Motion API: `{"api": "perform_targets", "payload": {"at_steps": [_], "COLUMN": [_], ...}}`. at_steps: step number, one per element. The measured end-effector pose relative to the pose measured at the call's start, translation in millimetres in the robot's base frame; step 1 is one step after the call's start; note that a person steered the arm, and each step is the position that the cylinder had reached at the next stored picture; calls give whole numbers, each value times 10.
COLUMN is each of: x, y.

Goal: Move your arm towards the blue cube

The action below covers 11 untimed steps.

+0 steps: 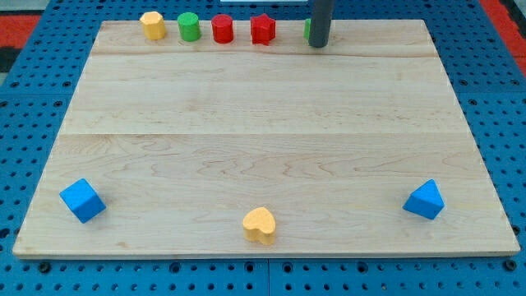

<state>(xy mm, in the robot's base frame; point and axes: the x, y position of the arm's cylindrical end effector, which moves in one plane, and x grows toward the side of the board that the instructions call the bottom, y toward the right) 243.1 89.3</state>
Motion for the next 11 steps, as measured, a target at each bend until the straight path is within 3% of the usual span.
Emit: {"api": "perform_targets", "payload": {"at_steps": [2,4,6,9,10,11], "x": [15,1341,2593,3566,3506,3339], "y": [72,266,-152,-2437,-3144,-3475]}}
